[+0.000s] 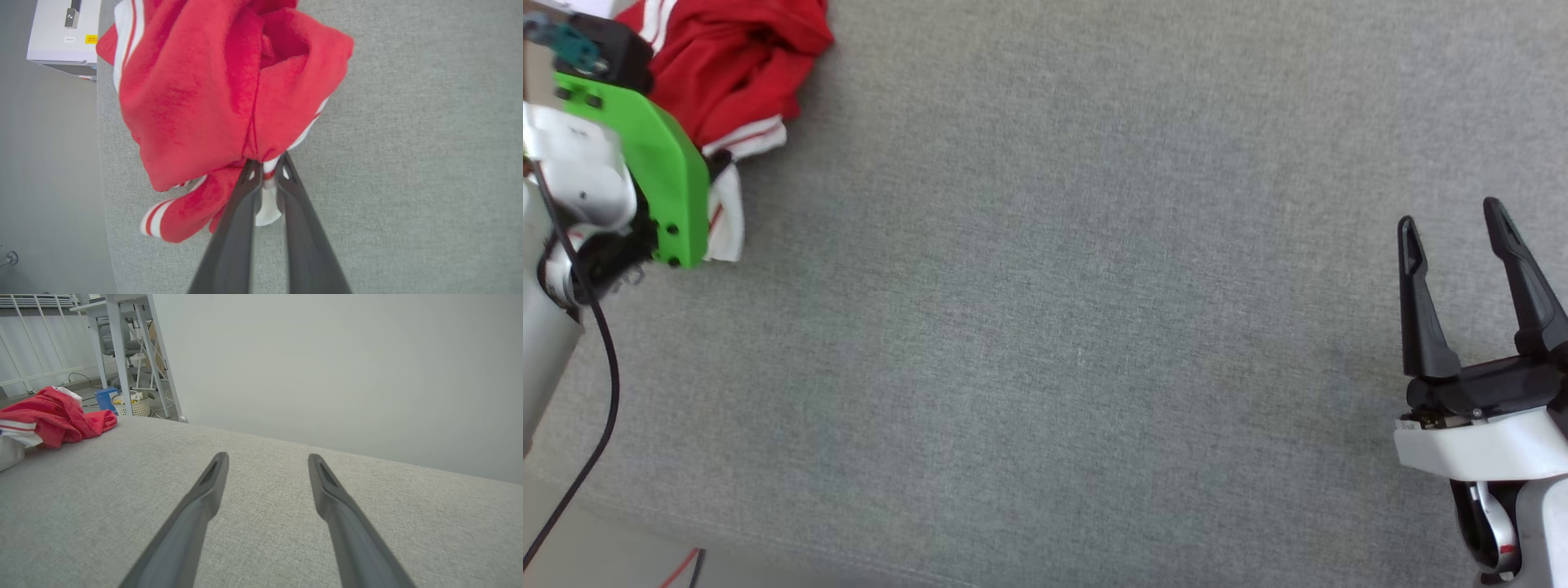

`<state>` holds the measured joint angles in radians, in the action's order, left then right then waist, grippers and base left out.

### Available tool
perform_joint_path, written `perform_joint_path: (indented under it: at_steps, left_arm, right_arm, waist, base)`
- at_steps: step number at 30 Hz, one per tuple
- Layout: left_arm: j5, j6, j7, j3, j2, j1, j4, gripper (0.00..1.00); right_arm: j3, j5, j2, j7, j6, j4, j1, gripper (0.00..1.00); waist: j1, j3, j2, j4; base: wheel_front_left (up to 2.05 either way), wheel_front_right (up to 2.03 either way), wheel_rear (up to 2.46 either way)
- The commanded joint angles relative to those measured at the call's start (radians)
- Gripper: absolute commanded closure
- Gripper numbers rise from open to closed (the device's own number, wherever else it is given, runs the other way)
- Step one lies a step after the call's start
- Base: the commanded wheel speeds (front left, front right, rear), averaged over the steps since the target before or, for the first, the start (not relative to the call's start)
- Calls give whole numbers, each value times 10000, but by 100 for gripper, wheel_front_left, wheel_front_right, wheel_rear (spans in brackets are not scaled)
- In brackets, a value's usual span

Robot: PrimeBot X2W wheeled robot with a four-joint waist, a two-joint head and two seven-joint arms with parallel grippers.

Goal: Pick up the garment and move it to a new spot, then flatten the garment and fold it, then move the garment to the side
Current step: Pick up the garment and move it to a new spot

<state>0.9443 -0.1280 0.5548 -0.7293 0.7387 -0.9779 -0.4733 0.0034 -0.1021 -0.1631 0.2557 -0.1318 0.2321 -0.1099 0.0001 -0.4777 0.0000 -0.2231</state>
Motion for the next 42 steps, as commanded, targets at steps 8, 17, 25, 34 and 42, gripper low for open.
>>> perform_joint_path:
  at_steps: [8,17,25,34,42]
  left_arm:
    - [-142,-27,-213,-1548,-40,396,2413,100]
    - [-108,-27,-288,-3569,-1701,-285,3631,100]
    - [65,-27,-849,-4909,-3841,-1995,2971,100]
    - [64,-27,-1560,-5469,-5195,-2667,1125,100]
    - [-966,-27,-1749,-5506,-5525,-1838,-836,100]
  right_arm:
    - [-18,-174,423,61,11,-147,197,0]
    - [50,-218,689,61,11,-119,77,0]
    - [4,-222,849,61,11,57,-387,0]
    - [-140,-254,1041,61,11,206,-845,0]
    - [28,-280,1112,61,11,239,-1254,0]
  waist:
    - [-1,1547,0,297]
    - [-1,1714,0,1448]
    - [-1,897,0,2715]
    - [-1,-216,0,3683]
    - [-1,-839,0,4042]
  base:
    - [0,0,0]
    - [0,0,0]
    - [0,0,0]
    - [0,0,0]
    - [0,0,0]
